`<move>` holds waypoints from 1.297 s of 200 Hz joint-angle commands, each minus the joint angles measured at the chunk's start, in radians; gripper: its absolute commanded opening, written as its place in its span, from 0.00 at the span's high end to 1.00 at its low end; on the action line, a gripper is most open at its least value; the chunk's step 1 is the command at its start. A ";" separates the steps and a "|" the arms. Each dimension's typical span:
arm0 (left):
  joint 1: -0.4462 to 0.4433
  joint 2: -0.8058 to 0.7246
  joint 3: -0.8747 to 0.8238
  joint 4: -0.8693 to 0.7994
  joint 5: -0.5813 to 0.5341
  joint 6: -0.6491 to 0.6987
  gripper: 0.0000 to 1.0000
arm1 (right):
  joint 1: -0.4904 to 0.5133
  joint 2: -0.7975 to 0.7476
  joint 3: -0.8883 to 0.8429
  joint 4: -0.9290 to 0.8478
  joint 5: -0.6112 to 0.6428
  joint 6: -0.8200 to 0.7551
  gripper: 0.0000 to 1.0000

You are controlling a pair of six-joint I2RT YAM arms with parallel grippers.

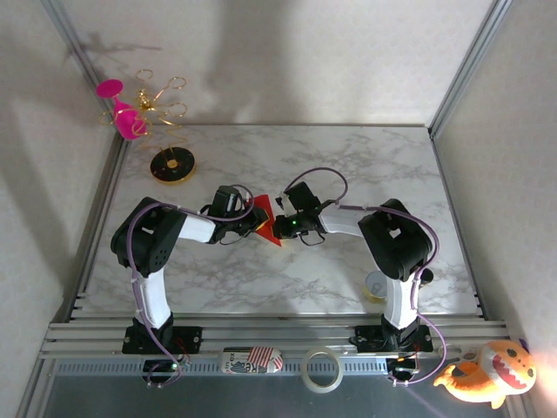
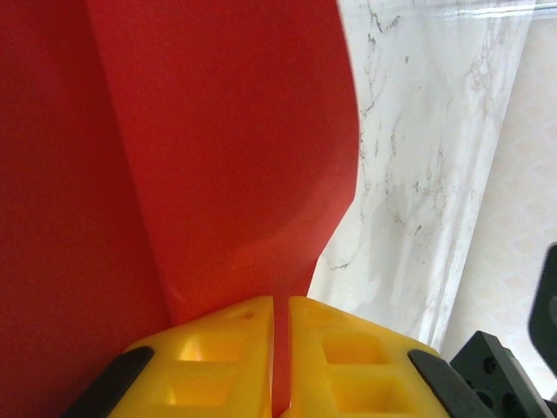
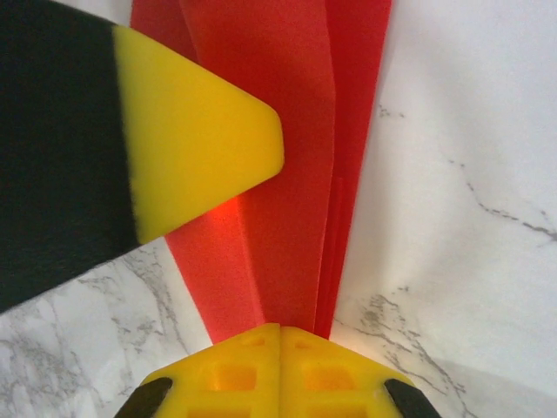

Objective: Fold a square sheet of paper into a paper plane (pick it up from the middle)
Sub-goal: Fourth fold the wing at the center of the table.

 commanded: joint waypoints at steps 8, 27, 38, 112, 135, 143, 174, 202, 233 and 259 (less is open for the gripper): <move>-0.006 0.048 -0.022 -0.150 -0.100 0.022 0.87 | 0.003 -0.057 0.010 0.014 -0.063 0.008 0.94; -0.006 0.048 -0.025 -0.146 -0.101 0.020 0.87 | 0.005 -0.025 0.015 0.001 -0.065 0.005 0.94; -0.006 0.046 -0.027 -0.143 -0.098 0.019 0.87 | 0.006 -0.008 0.015 -0.006 -0.064 0.010 0.95; -0.006 0.028 -0.015 -0.133 -0.080 0.020 0.86 | 0.007 0.041 0.001 -0.038 -0.022 0.010 0.95; -0.006 0.012 0.010 -0.129 -0.053 0.033 0.85 | 0.007 0.048 -0.007 -0.056 -0.002 0.003 0.95; -0.005 0.003 0.022 -0.126 -0.042 0.043 0.85 | 0.007 0.048 -0.009 -0.064 0.005 -0.001 0.95; -0.002 -0.053 0.062 -0.126 -0.027 0.111 0.83 | 0.005 0.044 -0.033 -0.093 0.031 -0.016 0.95; 0.008 -0.081 0.064 -0.131 -0.032 0.165 0.84 | 0.006 0.029 -0.063 -0.108 0.031 -0.028 0.95; 0.024 -0.098 0.064 -0.128 -0.029 0.214 0.84 | 0.003 0.012 -0.092 -0.128 0.033 -0.045 0.96; 0.028 -0.095 0.067 -0.110 -0.025 0.242 0.84 | 0.001 0.015 -0.093 -0.129 0.034 -0.046 0.96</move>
